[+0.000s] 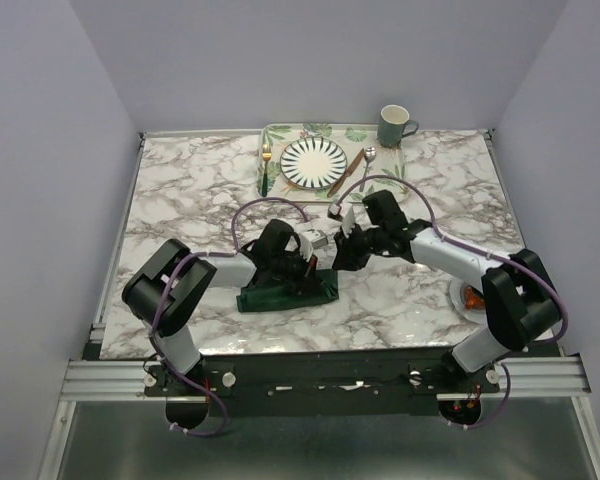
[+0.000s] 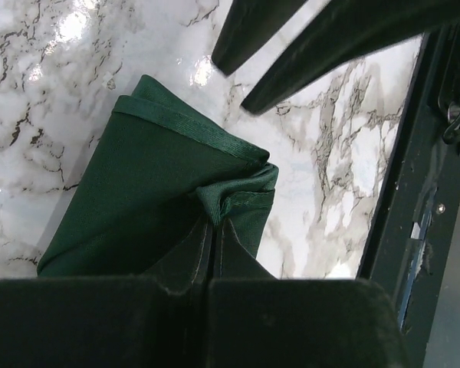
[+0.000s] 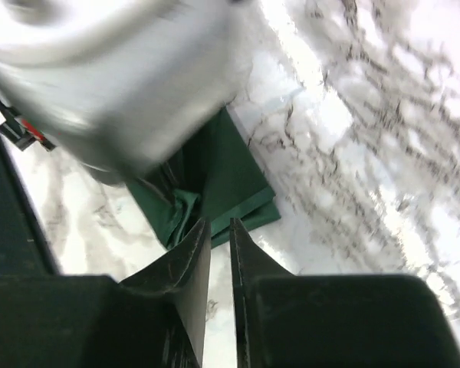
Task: Fold the napkin into a case and place the utensils inside
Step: Stuff the top corner of the smaller-rectangle-folded napkin at the center of the board.
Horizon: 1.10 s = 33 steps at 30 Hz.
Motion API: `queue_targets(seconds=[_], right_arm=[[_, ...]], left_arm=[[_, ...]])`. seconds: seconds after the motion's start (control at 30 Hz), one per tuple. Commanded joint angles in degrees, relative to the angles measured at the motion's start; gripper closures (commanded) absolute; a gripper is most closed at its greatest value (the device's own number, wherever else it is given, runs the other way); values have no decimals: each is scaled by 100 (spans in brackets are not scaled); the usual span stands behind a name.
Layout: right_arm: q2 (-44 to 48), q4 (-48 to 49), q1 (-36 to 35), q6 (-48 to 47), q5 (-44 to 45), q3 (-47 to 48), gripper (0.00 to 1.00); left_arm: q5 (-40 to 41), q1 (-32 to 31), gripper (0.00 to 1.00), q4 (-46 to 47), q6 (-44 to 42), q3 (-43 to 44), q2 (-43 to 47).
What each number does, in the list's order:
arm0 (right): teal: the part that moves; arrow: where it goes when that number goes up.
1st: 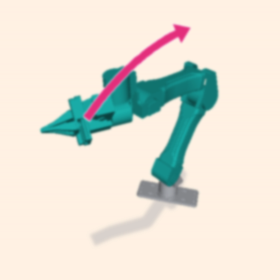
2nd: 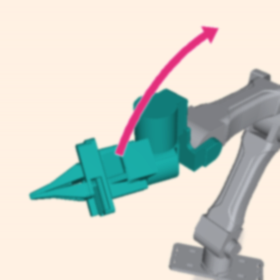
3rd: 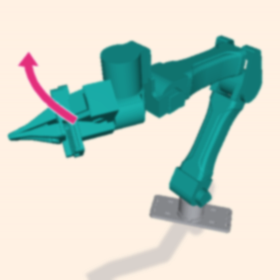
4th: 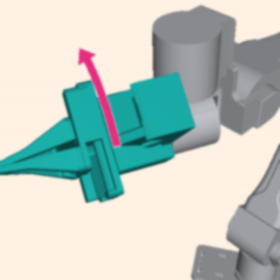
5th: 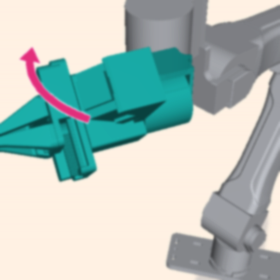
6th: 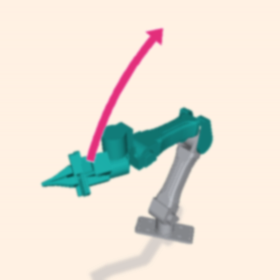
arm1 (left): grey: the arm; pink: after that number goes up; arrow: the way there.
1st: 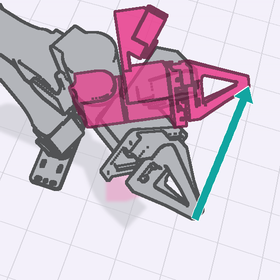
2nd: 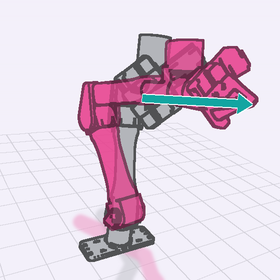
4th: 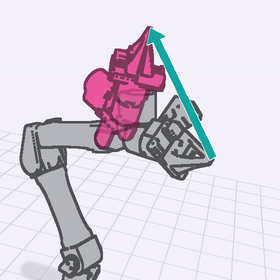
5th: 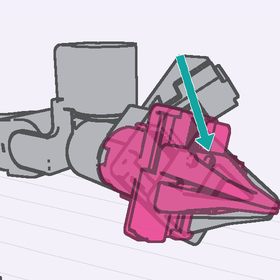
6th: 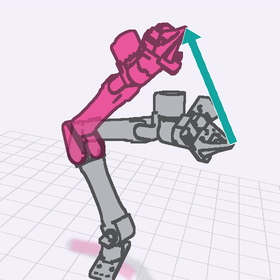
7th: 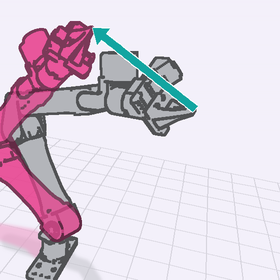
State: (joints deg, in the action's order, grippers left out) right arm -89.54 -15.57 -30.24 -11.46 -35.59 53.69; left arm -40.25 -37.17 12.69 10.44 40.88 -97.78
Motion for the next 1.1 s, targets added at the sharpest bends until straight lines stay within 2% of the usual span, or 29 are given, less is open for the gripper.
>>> queue_targets(seconds=[0.0, 0.17, 0.33, 0.53, 0.67, 0.87, 0.93, 1.0, 1.07], right_arm=[[33, 714, -526, -743, 965, 36, 79], [137, 696, -782, -1191, 1414, -25, 81], [130, 644, -1097, -1945, 1651, -157, 74], [-222, 353, -1186, -1965, 1696, 185, 70], [-318, 608, -1221, -1904, 1512, 264, 65], [-390, 687, -1221, -1552, 1687, 625, 63], [-302, 862, -1230, -1526, 1679, 573, 59], [-214, 941, -1221, -1578, 1687, 546, 50], [-231, 960, -1221, -1745, 1652, 493, 47]], left_arm=[[-71, 95, 100, -214, 55, 42, -268], [-123, 210, 100, -232, 143, 51, -400], [-141, 420, 100, -355, 169, 113, -540], [-167, 693, 100, -785, -76, 139, -497], [-308, 799, 100, -1503, -209, 490, -611], [-404, 878, 100, -2663, -524, 1412, -804], [-501, 904, 100, -3042, -770, 1807, -883], [-545, 913, 100, -3570, -1164, 1993, -954], [-598, 913, 100, -4043, -1446, 2187, -1015]])
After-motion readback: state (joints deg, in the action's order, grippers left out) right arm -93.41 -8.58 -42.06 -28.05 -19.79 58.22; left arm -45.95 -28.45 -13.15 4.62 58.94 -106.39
